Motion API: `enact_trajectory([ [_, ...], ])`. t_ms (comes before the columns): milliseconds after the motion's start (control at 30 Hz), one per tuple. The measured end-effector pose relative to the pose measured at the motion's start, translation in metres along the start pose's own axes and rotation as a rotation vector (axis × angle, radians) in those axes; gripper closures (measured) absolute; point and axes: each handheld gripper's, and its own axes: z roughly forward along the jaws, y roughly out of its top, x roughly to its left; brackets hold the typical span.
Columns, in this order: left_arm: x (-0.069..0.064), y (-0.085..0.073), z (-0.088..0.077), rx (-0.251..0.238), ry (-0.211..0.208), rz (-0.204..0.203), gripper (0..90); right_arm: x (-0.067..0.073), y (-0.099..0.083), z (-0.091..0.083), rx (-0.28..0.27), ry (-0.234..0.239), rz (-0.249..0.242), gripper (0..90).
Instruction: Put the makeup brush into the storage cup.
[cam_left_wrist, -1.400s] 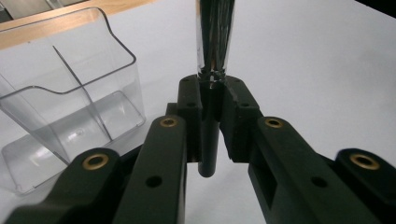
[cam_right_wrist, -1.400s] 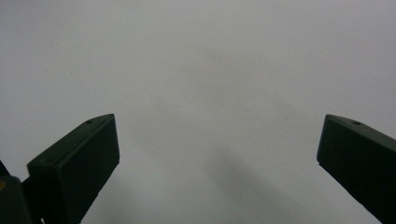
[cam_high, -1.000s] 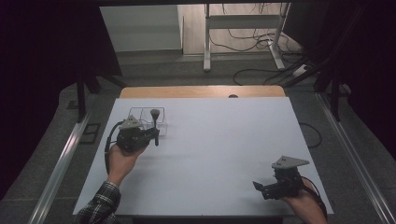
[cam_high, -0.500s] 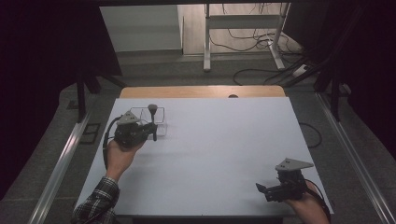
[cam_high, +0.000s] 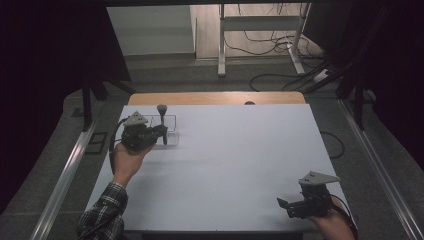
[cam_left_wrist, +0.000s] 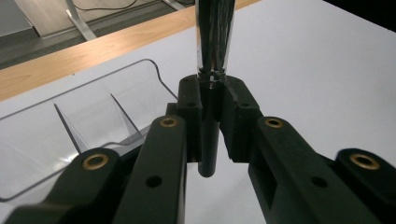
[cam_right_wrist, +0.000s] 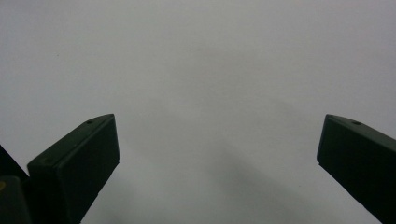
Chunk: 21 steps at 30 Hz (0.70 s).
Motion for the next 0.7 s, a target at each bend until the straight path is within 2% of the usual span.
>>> enact_trajectory([
  [400, 0.007, 0.017, 0.001, -0.01, 0.021, 0.004, 79.0, -0.001, -0.004, -0.004, -0.003, -0.001, 0.008, 0.0],
  [700, 0.013, 0.021, 0.009, -0.014, 0.029, -0.009, 79.0, -0.002, -0.005, -0.007, -0.024, -0.006, 0.011, 0.0],
])
